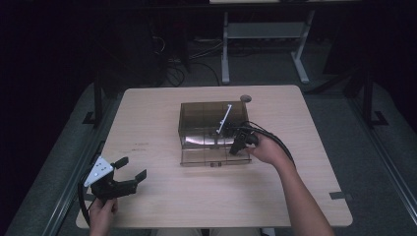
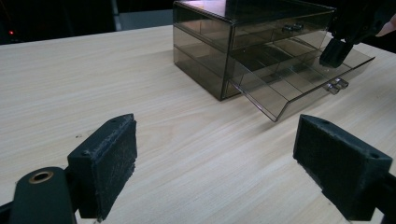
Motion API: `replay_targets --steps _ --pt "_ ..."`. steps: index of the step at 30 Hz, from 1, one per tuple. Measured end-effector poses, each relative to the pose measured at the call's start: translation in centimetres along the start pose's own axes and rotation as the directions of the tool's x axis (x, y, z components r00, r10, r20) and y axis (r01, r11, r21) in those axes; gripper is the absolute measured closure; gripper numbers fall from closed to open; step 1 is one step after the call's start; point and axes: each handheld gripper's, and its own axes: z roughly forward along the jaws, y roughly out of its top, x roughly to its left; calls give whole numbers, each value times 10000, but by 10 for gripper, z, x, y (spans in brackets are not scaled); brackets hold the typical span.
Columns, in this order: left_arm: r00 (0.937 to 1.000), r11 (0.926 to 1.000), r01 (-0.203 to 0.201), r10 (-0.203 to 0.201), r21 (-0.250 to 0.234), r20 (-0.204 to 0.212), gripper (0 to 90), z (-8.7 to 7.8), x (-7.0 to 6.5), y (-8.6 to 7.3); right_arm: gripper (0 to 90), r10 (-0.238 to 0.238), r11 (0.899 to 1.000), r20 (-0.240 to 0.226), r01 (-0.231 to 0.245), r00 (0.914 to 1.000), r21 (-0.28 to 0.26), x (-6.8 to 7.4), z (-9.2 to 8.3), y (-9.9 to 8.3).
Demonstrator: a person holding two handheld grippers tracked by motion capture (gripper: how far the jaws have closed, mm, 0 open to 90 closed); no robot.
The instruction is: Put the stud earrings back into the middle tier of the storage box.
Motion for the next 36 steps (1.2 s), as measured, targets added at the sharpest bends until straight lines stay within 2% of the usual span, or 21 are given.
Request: replay_targets --steps 8,16,22,29,36 --pt "10000 10000 -22 22 9 1 130 0 0 0 835 20 10000 -19 -20 10000 -91 0 -2 0" --pt "10000 10000 45 -45 1 -18 130 -1 0 0 775 21 9995 -63 -23 10000 -306 3 -7 -1" --pt "10000 10000 23 -23 11 6 130 -1 -1 -1 712 151 9976 -162 -162 9998 -675 5 -17 -8" --pt "10000 10000 14 -14 -36 -6 130 -3 -1 -1 644 266 9935 -168 -283 9995 -1106 10 -31 -19" --pt "10000 10000 -62 62 15 4 130 -2 -2 -1 602 454 9859 -118 -467 9989 -1604 17 -44 -44"
